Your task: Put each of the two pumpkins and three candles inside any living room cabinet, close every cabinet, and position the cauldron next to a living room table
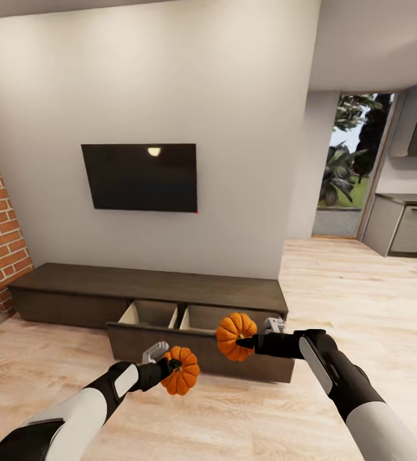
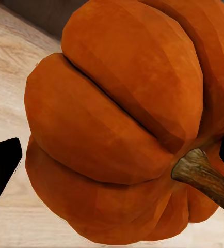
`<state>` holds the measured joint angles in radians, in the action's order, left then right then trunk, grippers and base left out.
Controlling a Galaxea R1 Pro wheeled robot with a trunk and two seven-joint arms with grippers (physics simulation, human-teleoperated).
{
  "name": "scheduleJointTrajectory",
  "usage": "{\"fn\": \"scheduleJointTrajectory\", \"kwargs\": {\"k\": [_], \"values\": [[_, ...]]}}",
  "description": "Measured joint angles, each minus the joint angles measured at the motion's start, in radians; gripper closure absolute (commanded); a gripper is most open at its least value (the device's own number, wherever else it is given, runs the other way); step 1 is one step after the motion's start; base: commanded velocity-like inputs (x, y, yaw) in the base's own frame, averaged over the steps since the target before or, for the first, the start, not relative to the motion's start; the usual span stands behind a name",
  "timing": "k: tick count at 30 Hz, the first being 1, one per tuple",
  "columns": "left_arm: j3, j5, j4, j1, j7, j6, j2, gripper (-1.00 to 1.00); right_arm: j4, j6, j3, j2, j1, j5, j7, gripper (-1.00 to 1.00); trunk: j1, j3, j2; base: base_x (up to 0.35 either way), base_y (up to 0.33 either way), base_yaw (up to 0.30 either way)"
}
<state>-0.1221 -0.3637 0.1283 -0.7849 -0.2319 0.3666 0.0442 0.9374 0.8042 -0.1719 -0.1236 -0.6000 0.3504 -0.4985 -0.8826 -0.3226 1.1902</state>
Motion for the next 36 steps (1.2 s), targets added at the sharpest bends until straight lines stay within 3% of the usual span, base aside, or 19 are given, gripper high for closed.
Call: {"fn": "scheduleJointTrajectory", "kwargs": {"k": [10, 17, 26, 36], "values": [[0.000, -0.001, 0.000, 0.000, -0.002, -0.003, 0.000, 1.00, 0.000, 0.001, -0.003, 0.001, 0.001, -0.004, 0.005, 1.00, 0.000, 0.000, 0.000, 0.306, 0.199, -0.004], [0.001, 0.000, 0.000, 0.000, -0.002, -0.003, 0.001, 1.00, 0.000, 0.003, -0.001, 0.001, 0.001, -0.002, 0.000, 1.00, 0.000, 0.000, 0.000, 0.300, 0.184, -0.230], [0.002, -0.001, 0.000, 0.000, -0.002, -0.003, 0.006, 1.00, 0.000, 0.002, 0.000, 0.000, 0.001, 0.000, 0.000, 1.00, -0.001, 0.000, 0.000, 0.040, 0.016, -0.277], [-0.003, -0.006, 0.001, 0.000, -0.002, -0.003, 0.008, 1.00, 0.000, 0.005, -0.001, 0.002, 0.001, 0.006, 0.006, 1.00, -0.001, 0.000, 0.000, 0.001, 0.000, -0.037]]}}
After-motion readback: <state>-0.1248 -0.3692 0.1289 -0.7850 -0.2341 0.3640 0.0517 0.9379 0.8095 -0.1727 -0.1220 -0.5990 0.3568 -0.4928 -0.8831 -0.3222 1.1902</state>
